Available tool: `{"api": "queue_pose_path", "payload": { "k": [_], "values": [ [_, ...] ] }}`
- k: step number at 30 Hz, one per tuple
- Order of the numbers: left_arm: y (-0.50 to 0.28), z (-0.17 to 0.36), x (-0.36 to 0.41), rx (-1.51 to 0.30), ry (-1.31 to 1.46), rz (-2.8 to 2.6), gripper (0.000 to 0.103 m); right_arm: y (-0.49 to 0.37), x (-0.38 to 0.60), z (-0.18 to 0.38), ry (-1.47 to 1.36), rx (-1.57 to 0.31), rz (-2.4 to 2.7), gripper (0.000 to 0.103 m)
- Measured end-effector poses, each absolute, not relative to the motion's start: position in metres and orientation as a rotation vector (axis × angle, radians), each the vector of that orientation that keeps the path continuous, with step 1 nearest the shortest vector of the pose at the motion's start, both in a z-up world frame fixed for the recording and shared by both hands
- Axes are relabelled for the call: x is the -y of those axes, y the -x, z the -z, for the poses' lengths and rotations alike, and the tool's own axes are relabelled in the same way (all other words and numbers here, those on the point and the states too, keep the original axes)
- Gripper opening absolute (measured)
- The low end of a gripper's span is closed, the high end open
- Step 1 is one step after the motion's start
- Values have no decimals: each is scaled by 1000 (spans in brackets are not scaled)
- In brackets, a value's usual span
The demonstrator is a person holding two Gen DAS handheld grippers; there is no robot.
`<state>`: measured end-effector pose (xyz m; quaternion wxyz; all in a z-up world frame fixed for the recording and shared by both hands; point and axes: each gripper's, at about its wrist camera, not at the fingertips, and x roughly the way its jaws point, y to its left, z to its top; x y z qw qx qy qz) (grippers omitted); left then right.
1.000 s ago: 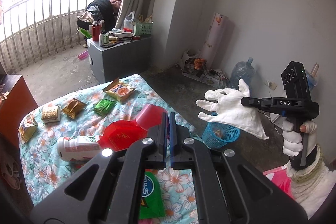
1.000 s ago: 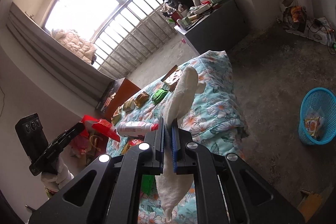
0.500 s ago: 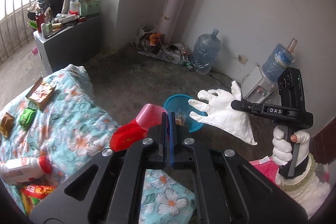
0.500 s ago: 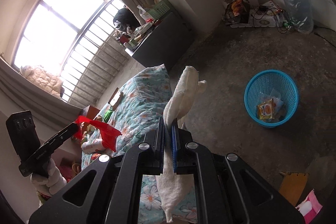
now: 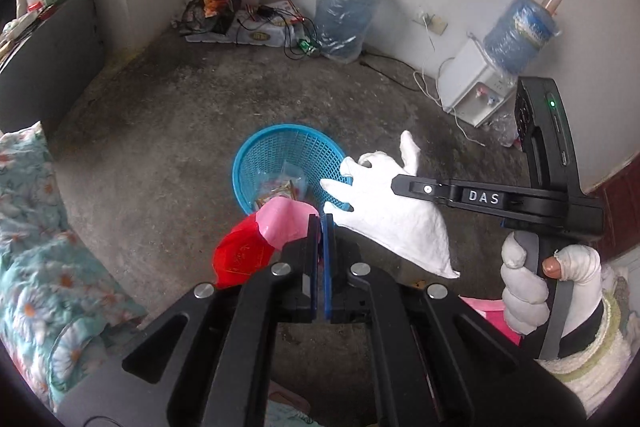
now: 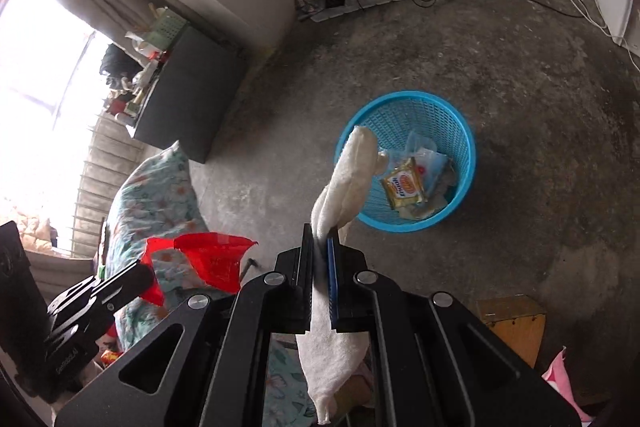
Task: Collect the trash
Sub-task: 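Open both grippers over the wastebasket to drop the bottle and glove, then withdraw both open grippers toward the bed and approach the white CABLE box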
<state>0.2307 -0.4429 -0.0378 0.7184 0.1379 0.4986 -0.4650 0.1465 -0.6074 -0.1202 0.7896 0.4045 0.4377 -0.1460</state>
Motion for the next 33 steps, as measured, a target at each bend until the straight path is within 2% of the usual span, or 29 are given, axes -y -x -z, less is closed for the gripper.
{"api": "queue_pose_path", "payload": {
  "k": [7, 8, 9, 10, 11, 16, 21, 23, 25, 27, 33],
  "values": [
    [-245, 91, 512, -1126, -324, 1056, 1, -196, 665, 175, -922, -1011, 458, 10],
    [-249, 99, 519, -1127, -328, 1050, 9, -204, 673, 184, -936, -1023, 474, 22],
    [-252, 106, 524, -1126, -327, 1035, 15, -212, 683, 193, -941, -1034, 493, 41],
    [-255, 112, 526, -1119, -321, 1013, 28, -217, 689, 201, -939, -1049, 523, 47],
    [-257, 115, 527, -1111, -313, 996, 38, -222, 694, 210, -927, -1066, 557, 49],
    [-264, 114, 509, -1104, -236, 990, 43, -216, 697, 226, -926, -1066, 618, 49],
    [-263, 85, 481, -1058, -219, 1012, 49, -199, 680, 207, -846, -1025, 595, 49],
    [-260, 67, 461, -1032, -200, 1027, 62, -191, 668, 193, -801, -1001, 571, 49],
    [-255, 46, 439, -1007, -169, 1040, 70, -183, 650, 172, -750, -967, 531, 49],
    [-249, 23, 413, -969, -131, 1036, 73, -172, 629, 148, -691, -930, 482, 49],
    [-215, -41, 335, -812, -41, 994, 81, -133, 559, 69, -455, -786, 377, 69]
  ]
}}
